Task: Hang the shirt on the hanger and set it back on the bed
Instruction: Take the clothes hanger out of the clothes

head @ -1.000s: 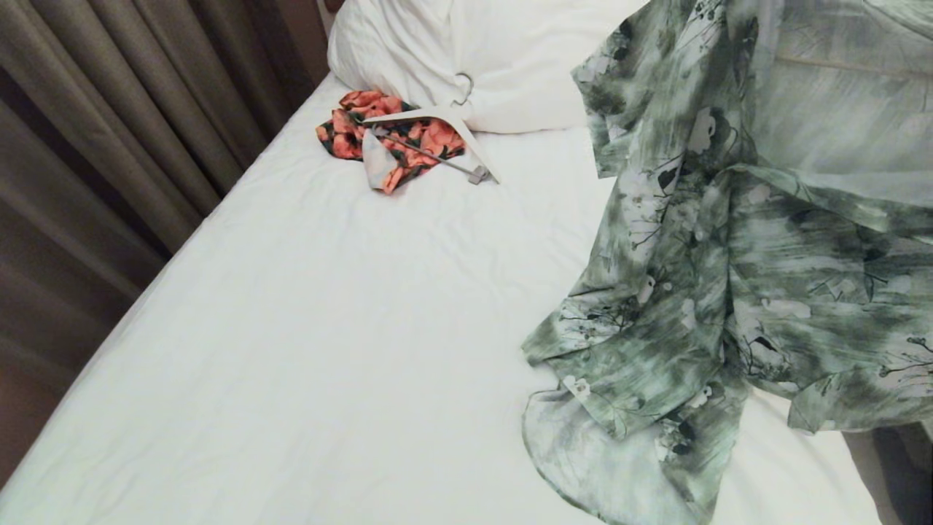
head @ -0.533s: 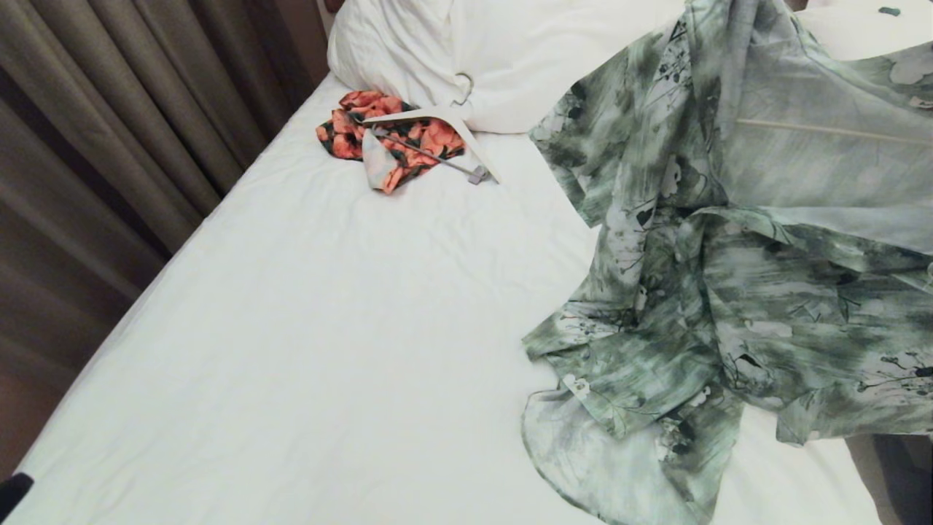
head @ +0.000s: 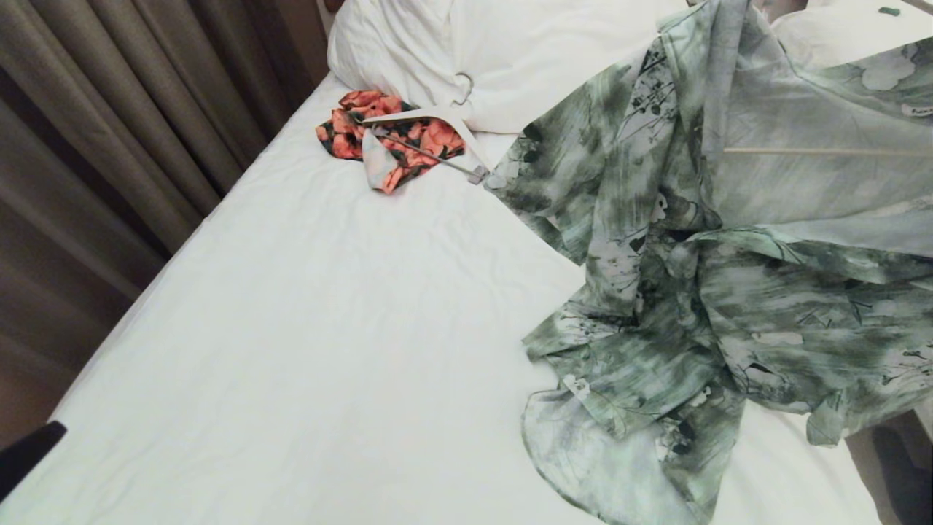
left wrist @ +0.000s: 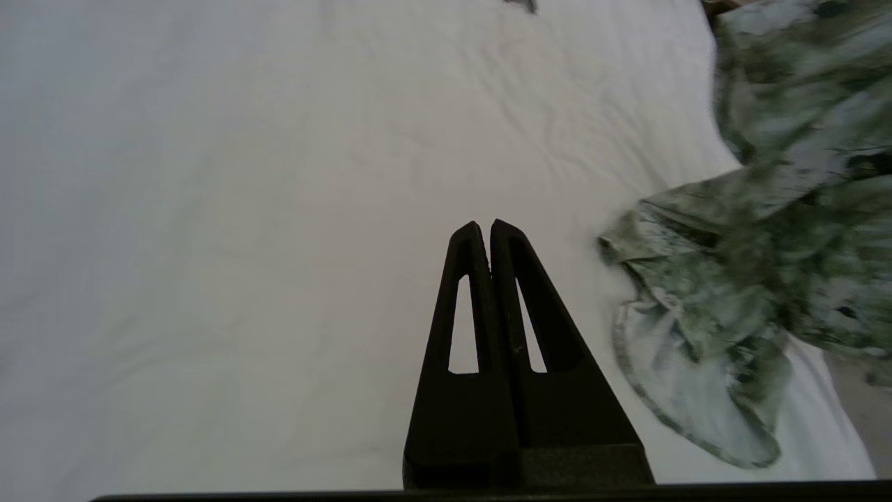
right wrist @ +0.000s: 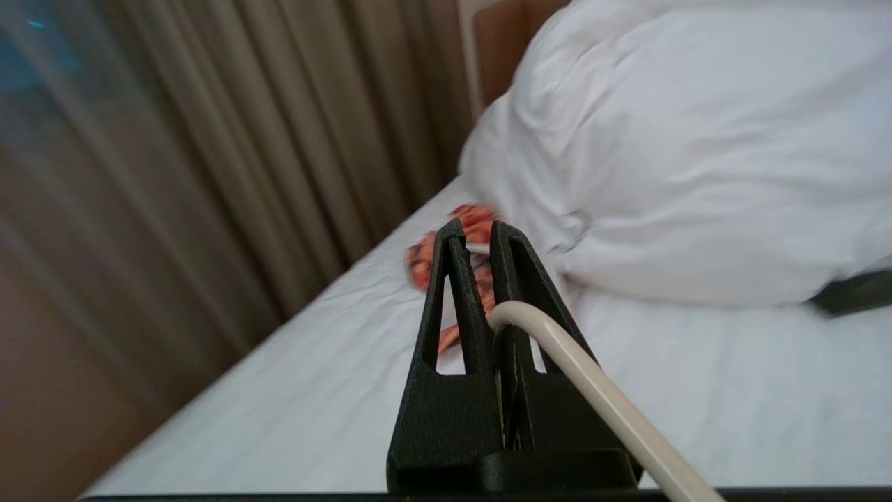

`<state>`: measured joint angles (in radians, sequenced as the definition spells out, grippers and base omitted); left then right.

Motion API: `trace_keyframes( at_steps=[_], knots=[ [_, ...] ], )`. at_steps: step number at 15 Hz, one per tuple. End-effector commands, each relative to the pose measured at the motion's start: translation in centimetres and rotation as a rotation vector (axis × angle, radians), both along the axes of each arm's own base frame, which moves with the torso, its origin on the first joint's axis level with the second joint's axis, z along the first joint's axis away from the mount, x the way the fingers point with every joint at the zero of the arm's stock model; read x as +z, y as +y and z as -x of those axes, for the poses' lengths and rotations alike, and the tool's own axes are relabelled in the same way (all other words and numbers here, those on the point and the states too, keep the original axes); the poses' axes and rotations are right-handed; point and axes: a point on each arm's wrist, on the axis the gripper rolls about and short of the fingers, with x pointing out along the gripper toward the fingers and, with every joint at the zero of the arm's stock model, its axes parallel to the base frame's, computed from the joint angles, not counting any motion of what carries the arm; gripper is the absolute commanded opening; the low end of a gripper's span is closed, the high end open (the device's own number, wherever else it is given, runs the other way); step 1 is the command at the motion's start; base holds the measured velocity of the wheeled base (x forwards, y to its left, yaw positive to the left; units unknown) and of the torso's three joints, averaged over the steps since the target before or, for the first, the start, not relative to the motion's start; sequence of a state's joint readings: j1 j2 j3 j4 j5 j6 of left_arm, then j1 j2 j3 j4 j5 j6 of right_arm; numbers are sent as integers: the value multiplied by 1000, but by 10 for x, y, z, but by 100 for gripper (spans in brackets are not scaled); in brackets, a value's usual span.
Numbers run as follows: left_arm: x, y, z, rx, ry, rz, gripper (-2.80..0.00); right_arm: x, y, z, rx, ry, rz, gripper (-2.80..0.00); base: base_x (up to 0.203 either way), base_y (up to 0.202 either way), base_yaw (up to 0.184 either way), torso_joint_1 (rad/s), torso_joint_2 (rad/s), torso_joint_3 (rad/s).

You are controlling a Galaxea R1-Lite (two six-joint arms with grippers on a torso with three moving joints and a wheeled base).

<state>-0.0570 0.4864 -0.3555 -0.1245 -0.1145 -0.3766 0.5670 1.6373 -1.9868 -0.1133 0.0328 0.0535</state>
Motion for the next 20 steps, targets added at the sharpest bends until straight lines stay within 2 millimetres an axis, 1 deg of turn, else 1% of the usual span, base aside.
trace_keyframes(
  at_steps=[1,3,5,6,9,11,12,13,14,15,17,18,20],
  knots=[
    [6,-2,-10,-62,22,1,-280,1,-2,5,48,30,-10,-280,0,0,0,0,0,0],
    [13,-4,-22,-141,39,1,-280,-4,-3,9,143,133,-28,-280,0,0,0,0,0,0],
    [20,-8,-39,-229,52,1,-280,-9,0,2,185,195,-52,-280,0,0,0,0,0,0],
    [24,-12,-52,-276,62,0,-280,-11,-1,-2,186,210,-57,-280,0,0,0,0,0,0],
    [29,-32,-100,-409,92,-6,-280,-12,-1,-1,245,259,-73,-280,0,0,0,0,0,0],
    [30,-54,-136,-492,99,-3,-280,-15,-4,-5,243,285,-79,-280,0,0,0,0,0,0],
    [32,-67,-148,-542,93,-2,-280,-15,-8,-9,237,290,-80,-280,0,0,0,0,0,0],
    [37,-84,-157,-607,76,-2,-117,-17,-13,-14,238,301,-79,-280,0,0,0,0,0,0],
    [40,-95,-166,-661,62,-4,0,-18,-19,-18,239,313,-82,-280,0,0,0,0,0,0],
    [43,-101,-174,-720,35,-5,0,-19,-26,-22,233,322,-81,-280,0,0,0,0,0,0],
    [44,-100,-194,-826,-12,-17,0,-22,-36,-28,235,346,-66,-280,0,0,0,0,0,0],
    [43,-101,-201,-864,-19,-20,0,-22,-40,-29,236,346,-61,-280,0,0,0,0,0,0],
    [36,-105,-212,-900,-4,-23,0,-25,-40,-36,235,359,-55,-280,0,0,0,0,0,0]
  ],
)
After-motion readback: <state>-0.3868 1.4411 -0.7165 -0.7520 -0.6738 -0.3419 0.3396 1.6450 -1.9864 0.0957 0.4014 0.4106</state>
